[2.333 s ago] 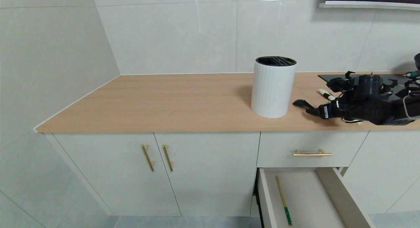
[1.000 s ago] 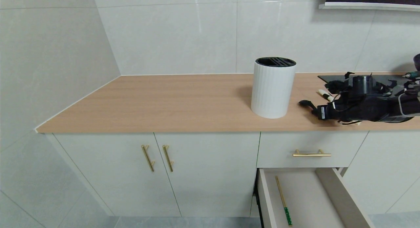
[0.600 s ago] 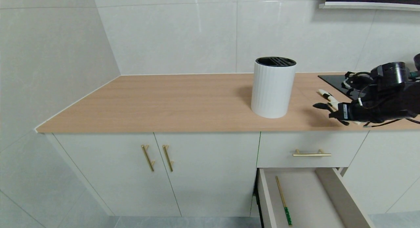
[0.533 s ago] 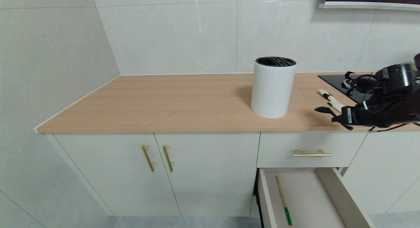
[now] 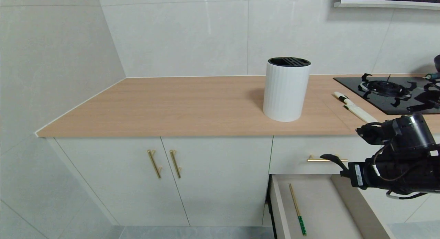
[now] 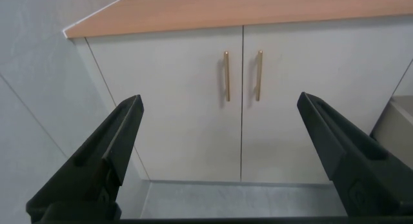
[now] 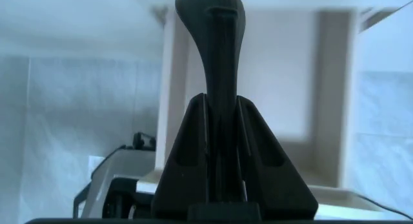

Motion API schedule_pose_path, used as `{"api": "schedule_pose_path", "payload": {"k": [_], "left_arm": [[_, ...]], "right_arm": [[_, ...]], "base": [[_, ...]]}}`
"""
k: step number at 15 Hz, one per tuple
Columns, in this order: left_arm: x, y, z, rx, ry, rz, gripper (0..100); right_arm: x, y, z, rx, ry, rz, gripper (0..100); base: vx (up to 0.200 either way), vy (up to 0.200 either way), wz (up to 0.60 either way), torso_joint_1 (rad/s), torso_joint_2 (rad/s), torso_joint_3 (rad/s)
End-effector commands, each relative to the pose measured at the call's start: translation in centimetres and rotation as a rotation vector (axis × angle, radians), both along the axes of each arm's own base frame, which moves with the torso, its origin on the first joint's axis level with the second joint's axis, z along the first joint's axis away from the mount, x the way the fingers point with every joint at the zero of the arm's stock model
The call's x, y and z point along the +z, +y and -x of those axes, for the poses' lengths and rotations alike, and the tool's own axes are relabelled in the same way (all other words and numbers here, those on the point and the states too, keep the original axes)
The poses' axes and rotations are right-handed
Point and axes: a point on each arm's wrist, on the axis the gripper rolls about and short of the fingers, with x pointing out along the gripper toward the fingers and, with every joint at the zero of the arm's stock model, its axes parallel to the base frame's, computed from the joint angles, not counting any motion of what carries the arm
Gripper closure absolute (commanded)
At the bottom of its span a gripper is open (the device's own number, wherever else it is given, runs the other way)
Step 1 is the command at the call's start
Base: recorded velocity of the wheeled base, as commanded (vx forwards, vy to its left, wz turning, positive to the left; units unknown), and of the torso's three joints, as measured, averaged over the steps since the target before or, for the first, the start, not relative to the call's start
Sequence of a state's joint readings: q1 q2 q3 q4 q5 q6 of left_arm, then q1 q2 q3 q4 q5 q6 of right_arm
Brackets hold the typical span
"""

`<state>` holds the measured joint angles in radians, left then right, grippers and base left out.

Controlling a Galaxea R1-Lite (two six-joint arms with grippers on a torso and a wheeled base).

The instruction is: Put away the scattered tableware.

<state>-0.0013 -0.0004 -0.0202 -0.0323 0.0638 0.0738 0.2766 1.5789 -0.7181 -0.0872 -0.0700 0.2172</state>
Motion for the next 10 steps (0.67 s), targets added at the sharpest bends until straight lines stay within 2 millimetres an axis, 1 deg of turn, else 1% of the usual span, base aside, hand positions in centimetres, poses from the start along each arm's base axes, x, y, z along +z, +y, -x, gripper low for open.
{"api": "schedule_pose_path", "payload": {"k": [1, 3, 5, 8, 10], "left_arm": [[0.0, 0.0, 0.0, 0.0, -0.001, 0.0, 0], [0.0, 0.0, 0.0, 0.0, 0.001, 0.0, 0], [0.0, 0.0, 0.0, 0.0, -0.001, 0.0, 0], [0.0, 0.0, 0.0, 0.0, -0.001, 0.0, 0], [0.0, 0.0, 0.0, 0.0, -0.001, 0.0, 0]], "right_arm": [[-1.0, 0.8, 1.4, 0.042, 0.028, 0.01, 100], [-1.7, 0.6, 0.8, 0.026, 0.053, 0.016, 100], [-2.8, -0.2, -0.1, -0.013, 0.094, 0.03, 100], [-3.5, -1.0, -1.2, -0.054, 0.084, 0.031, 100], [-4.4, -1.7, -1.9, -0.082, 0.099, 0.034, 100]], "base": [[0.0, 0.0, 0.0, -0.144, 0.4, 0.237], [0.0, 0.0, 0.0, -0.156, 0.44, 0.281], [0.0, 0.0, 0.0, -0.154, 0.47, 0.295], [0.0, 0.0, 0.0, -0.147, 0.47, 0.32], [0.0, 0.0, 0.0, -0.124, 0.46, 0.337]]}}
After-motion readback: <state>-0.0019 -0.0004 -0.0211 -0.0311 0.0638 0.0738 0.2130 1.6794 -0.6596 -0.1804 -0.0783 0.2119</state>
